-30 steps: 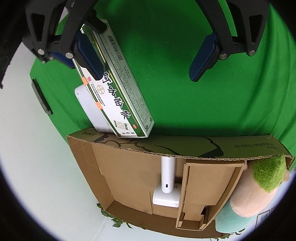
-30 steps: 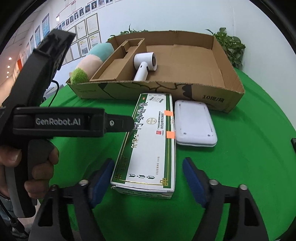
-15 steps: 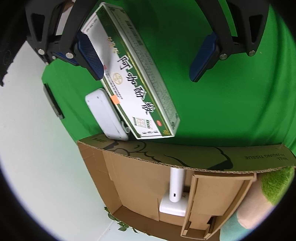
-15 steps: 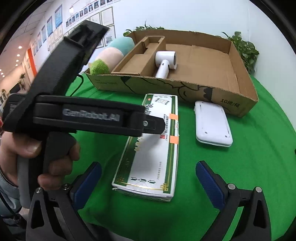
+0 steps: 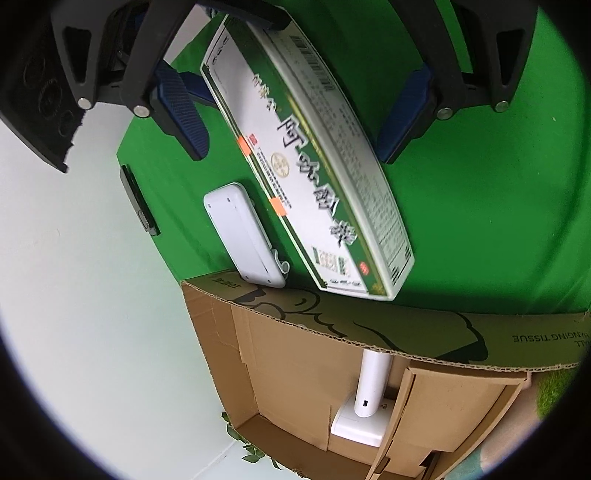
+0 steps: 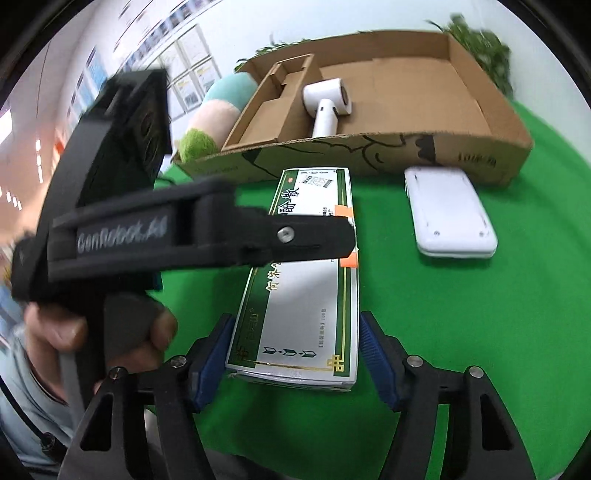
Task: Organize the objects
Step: 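Grasp the green-and-white medicine box with the right tool, then lift the medicine box and carry it over the cardboard box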
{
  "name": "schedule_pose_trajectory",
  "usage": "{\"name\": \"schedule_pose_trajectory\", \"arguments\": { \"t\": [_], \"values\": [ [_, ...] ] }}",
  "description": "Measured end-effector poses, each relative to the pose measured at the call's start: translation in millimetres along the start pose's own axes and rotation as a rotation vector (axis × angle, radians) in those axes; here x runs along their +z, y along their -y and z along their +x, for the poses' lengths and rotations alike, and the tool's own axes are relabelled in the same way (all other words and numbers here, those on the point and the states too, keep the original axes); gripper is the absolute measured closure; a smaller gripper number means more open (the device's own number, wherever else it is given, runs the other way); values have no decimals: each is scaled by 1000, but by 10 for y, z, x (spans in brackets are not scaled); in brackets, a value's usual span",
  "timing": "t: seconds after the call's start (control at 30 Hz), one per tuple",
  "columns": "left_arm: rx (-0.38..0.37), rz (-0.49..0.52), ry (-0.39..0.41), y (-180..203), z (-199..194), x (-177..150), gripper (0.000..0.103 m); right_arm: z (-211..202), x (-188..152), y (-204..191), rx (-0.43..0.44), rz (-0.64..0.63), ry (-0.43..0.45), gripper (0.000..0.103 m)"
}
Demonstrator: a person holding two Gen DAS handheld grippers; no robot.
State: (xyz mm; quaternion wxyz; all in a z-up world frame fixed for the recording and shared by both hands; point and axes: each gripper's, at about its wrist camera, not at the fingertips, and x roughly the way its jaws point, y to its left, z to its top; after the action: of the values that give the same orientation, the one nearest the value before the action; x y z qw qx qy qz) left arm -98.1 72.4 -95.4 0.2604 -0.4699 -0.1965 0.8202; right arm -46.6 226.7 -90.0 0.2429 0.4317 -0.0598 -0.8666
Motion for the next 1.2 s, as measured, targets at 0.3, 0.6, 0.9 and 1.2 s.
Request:
{"name": "schedule_pose_trajectory", "arguments": {
  "t": [0.3, 0.6, 0.9, 1.2],
  "values": [
    [1, -47, 5, -119, -65, -20, 42, 9, 6, -4, -18, -2, 0, 39],
    [6, 14, 51, -16, -237, -41, 49, -5, -2, -106, -68, -46, 23, 40],
    [19, 74, 113, 124, -441, 2, 59, -81, 30, -97, -80, -51, 50, 41],
    [41, 130, 178, 239, -580, 73, 61, -111, 147, -106, -75, -43, 90, 41]
  ]
}}
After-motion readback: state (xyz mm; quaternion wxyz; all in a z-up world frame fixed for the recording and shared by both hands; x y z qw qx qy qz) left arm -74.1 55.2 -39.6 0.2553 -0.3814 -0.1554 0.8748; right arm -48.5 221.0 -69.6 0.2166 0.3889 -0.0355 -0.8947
